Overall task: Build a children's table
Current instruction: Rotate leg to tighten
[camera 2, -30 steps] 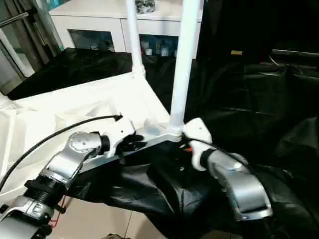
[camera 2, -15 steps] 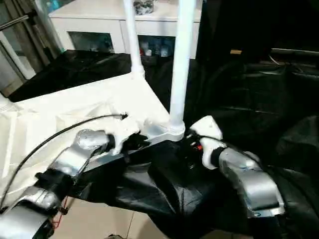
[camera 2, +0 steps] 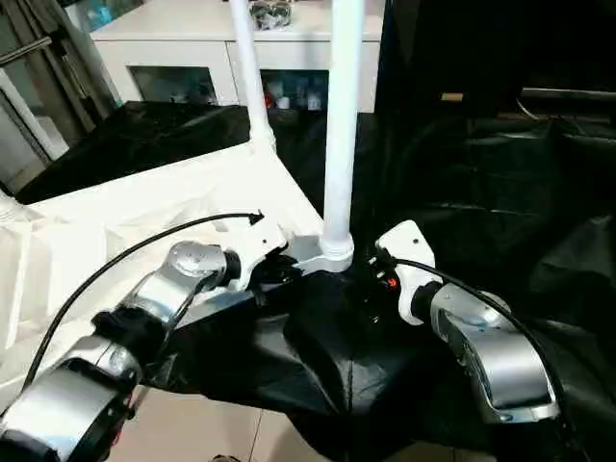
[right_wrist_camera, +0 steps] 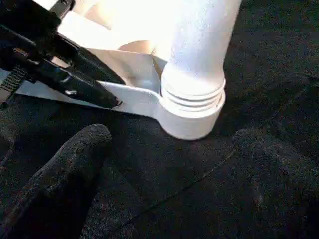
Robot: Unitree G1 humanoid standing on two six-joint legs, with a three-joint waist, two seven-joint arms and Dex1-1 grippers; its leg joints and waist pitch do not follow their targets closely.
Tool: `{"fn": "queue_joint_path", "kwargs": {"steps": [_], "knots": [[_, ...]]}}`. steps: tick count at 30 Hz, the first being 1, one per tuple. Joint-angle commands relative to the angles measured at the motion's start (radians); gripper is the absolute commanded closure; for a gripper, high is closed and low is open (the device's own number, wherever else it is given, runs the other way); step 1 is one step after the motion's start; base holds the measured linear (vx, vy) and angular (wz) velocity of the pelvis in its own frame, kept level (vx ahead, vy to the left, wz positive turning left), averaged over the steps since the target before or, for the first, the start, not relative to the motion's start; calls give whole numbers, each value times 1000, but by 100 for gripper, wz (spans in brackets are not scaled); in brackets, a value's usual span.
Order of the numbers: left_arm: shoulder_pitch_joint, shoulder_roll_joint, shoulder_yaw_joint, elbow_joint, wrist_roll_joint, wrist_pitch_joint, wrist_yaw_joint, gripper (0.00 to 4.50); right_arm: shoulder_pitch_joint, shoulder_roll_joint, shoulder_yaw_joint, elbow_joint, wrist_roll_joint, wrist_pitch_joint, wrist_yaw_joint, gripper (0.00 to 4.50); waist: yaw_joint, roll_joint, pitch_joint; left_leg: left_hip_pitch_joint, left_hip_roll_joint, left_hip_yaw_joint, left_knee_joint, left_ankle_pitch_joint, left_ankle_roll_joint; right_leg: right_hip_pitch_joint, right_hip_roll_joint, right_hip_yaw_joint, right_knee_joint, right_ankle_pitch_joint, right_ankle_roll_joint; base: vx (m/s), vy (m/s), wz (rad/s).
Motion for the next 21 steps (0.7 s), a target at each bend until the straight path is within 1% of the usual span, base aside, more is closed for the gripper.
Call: {"fn": "queue_joint_path", "kwargs": {"steps": [1, 2, 3, 4, 5, 6, 7, 8, 10, 11, 12, 13, 14, 15, 16, 17, 18, 19, 21], "knots": [[-6, 20, 14, 26, -3, 25, -2, 387, -2, -3, -4, -23, 9, 20, -3, 0, 1, -23, -60, 13, 76, -56, -61, -185, 85, 47, -100, 51, -97, -242, -176, 0, 0, 0], [-6, 20, 15, 25, -4, 26, -3, 398, -3, -3, -4, -23, 9, 21, -2, 0, -2, -24, -60, 12, 75, -55, -60, -181, 88, 47, -100, 51, -98, -252, -175, 0, 0, 0], [-4, 22, 22, 23, -15, 23, -15, 409, -3, -3, -5, -23, 13, 22, 1, 0, -3, -28, -59, 12, 74, -54, -59, -177, 93, 46, -101, 51, -100, -268, -171, 0, 0, 0], [0, 25, 25, 21, -24, 14, -35, 415, -3, -3, -5, -22, 15, 24, 3, 0, -4, -25, -59, 12, 74, -54, -59, -177, 94, 44, -100, 51, -102, -285, -167, 0, 0, 0], [5, 30, 23, 17, -25, 0, -49, 415, -4, -2, -5, -18, 16, 24, 4, 0, -4, -30, -59, 12, 74, -54, -60, -177, 95, 44, -99, 51, -103, -290, -164, 0, 0, 0], [10, 33, 21, 13, -26, -12, -60, 432, -5, -1, -5, -16, 16, 23, 4, 0, -3, -26, -60, 12, 77, -55, -60, -169, 95, 43, -100, 51, -100, -279, -164, 0, 0, 0], [18, 36, 20, 6, -34, -25, -87, 438, -7, 1, -6, -10, 17, 22, 3, 0, -3, -32, -61, 12, 77, -54, -61, -166, 98, 43, -98, 51, -100, -271, -163, 0, 0, 0], [23, 39, 20, 1, -41, -34, -106, 444, -8, 2, -6, -6, 19, 21, 3, 0, -2, -28, -62, 11, 78, -54, -60, -159, 100, 43, -100, 52, -97, -254, -168, 0, 0, 0], [28, 41, 18, -5, -44, -39, -120, 448, -9, 2, -7, -4, 20, 19, 5, 0, -1, -27, -63, 12, 80, -54, -60, -145, 108, 42, -101, 52, -92, -208, -182, 0, 0, 0], [39, 46, 13, -20, -52, -51, -150, 448, -10, 2, -7, 1, 24, 15, 8, 0, 0, -34, -63, 11, 80, -53, -60, -143, 111, 43, -102, 53, -93, -203, -185, 0, 0, 0], [57, 56, 0, -47, -59, -66, -196, 448, -11, 0, -5, 4, 30, 5, 16, 0, 3, -31, -63, 9, 81, -54, -61, -135, 113, 46, -106, 54, -89, -201, -189, 0, 0, 0], [57, 56, 0, -47, -59, -66, -196, 448, -11, 0, -5, 4, 30, 5, 16, 0, 1, -31, -62, 8, 81, -53, -61, -135, 113, 44, -105, 54, -90, -203, -189, 0, 0, 0], [78, 69, -17, -78, -65, -85, -248, 448, -9, -5, -2, 3, 37, -8, 31, 0, 1, -32, -62, 12, 80, -51, -60, -144, 111, 41, -102, 54, -92, -212, -187, 0, 0, 0], [110, 85, -40, -125, -78, -95, -316, 448, 0, -17, 9, -10, 51, -23, 66, 0, 3, -30, -60, 10, 82, -52, -62, -152, 109, 43, -106, 55, -92, -227, -185, 0, 0, 0], [121, 91, -46, -143, -84, -98, -340, 448, 6, -27, 18, -21, 58, -30, 89, 0, 3, -38, -58, 10, 86, -51, -65, -163, 108, 43, -107, 56, -94, -246, -179, 0, 0, 0], [125, 92, -48, -148, -86, -99, -347, 448, 8, -31, 21, -24, 60, -33, 98, 0, 6, -33, -58, 13, 87, -52, -65, -169, 104, 41, -107, 56, -93, -259, -177, 0, 0, 0], [128, 93, -46, -150, -89, -103, -353, 448, 12, -40, 29, -29, 62, -39, 115, 0, 8, -34, -57, 18, 87, -48, -64, -183, 97, 34, -104, 57, -97, -285, -172, 0, 0, 0], [130, 93, -44, -151, -92, -108, -361, 448, 14, -47, 37, -31, 62, -46, 128, 0, 12, -33, -55, 19, 86, -49, -65, -187, 91, 34, -105, 57, -99, -309, -165, 0, 0, 0], [133, 94, -40, -151, -89, -117, -362, 448, 12, -51, 46, -24, 58, -56, 135, 0, 17, -34, -54, 18, 89, -51, -69, -189, 80, 34, -104, 58, -98, -323, -156, 0, 0, 0]]}}
